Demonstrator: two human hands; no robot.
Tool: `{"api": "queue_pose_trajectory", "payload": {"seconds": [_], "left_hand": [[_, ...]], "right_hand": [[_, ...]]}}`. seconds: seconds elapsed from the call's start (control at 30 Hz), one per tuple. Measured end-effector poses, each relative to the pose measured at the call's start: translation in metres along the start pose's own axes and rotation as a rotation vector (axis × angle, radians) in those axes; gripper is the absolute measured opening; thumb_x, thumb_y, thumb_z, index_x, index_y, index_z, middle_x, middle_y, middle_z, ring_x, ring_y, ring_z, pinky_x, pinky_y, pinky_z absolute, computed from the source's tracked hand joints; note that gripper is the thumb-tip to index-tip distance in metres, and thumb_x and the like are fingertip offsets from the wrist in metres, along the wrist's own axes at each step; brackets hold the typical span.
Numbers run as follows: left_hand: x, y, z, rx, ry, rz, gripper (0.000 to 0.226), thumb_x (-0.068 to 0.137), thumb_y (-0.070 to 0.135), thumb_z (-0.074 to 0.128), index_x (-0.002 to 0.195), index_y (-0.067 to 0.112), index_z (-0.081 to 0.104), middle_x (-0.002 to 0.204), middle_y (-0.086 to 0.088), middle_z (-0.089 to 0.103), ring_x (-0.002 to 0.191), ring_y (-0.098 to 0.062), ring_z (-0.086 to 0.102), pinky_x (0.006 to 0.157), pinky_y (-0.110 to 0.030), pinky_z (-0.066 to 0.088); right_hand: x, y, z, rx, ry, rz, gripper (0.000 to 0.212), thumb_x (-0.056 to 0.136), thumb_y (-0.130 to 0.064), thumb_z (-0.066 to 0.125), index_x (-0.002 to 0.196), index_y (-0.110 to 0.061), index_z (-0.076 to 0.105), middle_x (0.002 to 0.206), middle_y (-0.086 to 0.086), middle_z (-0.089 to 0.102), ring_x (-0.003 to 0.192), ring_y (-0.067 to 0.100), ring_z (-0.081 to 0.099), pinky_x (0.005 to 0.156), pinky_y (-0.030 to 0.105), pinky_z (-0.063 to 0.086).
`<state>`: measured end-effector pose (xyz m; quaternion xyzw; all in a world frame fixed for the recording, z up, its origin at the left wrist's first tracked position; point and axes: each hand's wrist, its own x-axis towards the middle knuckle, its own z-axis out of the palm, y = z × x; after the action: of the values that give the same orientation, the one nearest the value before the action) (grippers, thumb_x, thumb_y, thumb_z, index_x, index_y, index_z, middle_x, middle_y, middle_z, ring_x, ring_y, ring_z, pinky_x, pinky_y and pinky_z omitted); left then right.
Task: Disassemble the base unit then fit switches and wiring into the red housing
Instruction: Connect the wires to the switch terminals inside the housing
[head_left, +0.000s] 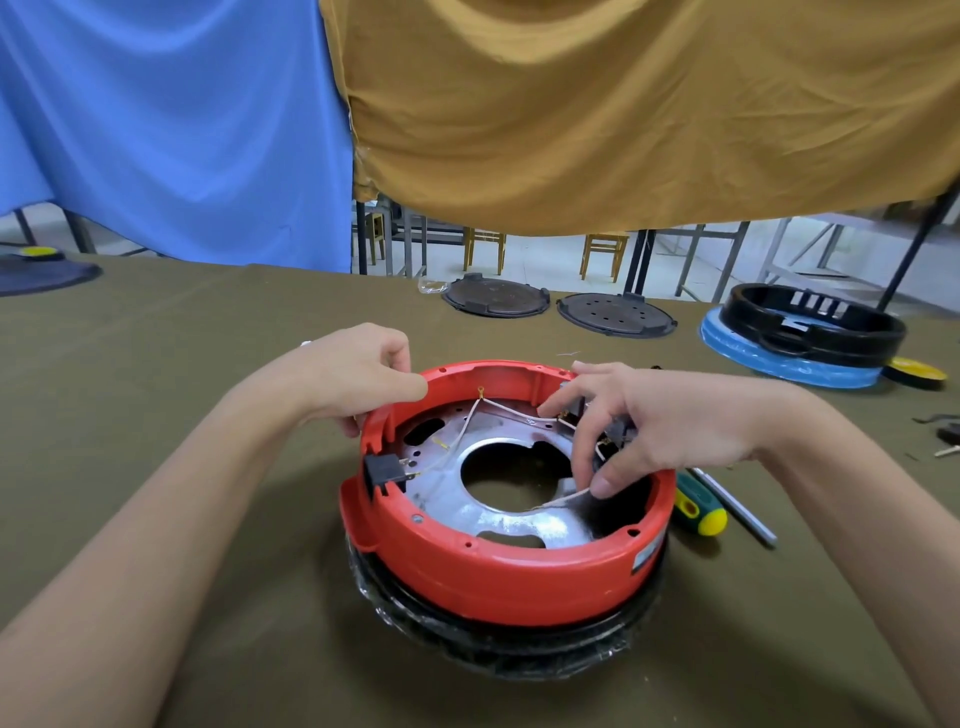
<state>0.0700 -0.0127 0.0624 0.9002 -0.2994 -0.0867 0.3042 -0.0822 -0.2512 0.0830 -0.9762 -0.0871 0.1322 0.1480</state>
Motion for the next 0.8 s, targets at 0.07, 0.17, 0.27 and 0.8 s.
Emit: {"api": "queue_pose_trajectory", "payload": {"seconds": [0.07, 0.17, 0.27, 0.8], "left_hand": [[0.000, 0.001, 0.000, -0.012, -0.009, -0.003, 0.014, 0.086, 0.019, 0.063, 0.082, 0.009, 0.054, 0.060, -0.005, 0.061, 0.041, -0.011, 0.057, 0.043, -0.025, 0.046], [-0.001, 0.001, 0.001, -0.025, -0.020, -0.001, 0.015, 0.085, 0.020, 0.063, 0.080, 0.010, 0.053, 0.059, -0.004, 0.060, 0.042, -0.011, 0.055, 0.044, -0.025, 0.046], [-0.001, 0.000, 0.001, -0.032, -0.022, 0.007, 0.015, 0.084, 0.018, 0.062, 0.079, 0.009, 0.051, 0.059, -0.006, 0.059, 0.043, -0.013, 0.055, 0.043, -0.025, 0.046], [-0.004, 0.001, -0.007, -0.051, -0.036, 0.085, 0.005, 0.085, 0.014, 0.070, 0.090, 0.015, 0.068, 0.073, -0.008, 0.065, 0.051, -0.011, 0.061, 0.046, -0.023, 0.047]], "right_hand": [[-0.004, 0.003, -0.002, 0.048, -0.008, -0.012, 0.015, 0.081, -0.031, 0.078, 0.083, -0.044, 0.073, 0.140, -0.032, 0.040, 0.144, -0.005, 0.003, 0.116, 0.039, 0.009], [-0.001, 0.006, 0.001, 0.083, 0.046, -0.015, 0.015, 0.086, -0.025, 0.074, 0.081, -0.039, 0.071, 0.134, -0.028, 0.046, 0.142, -0.005, 0.011, 0.111, 0.030, 0.015], [0.005, 0.001, 0.003, 0.014, 0.109, -0.040, 0.015, 0.088, -0.026, 0.071, 0.080, -0.038, 0.068, 0.127, -0.026, 0.047, 0.134, 0.001, 0.025, 0.096, 0.017, 0.026], [0.005, 0.030, -0.004, 0.698, 0.532, 0.069, 0.025, 0.094, -0.023, 0.063, 0.109, -0.041, 0.070, 0.118, -0.015, 0.067, 0.109, 0.003, 0.064, 0.089, 0.032, 0.055]]}}
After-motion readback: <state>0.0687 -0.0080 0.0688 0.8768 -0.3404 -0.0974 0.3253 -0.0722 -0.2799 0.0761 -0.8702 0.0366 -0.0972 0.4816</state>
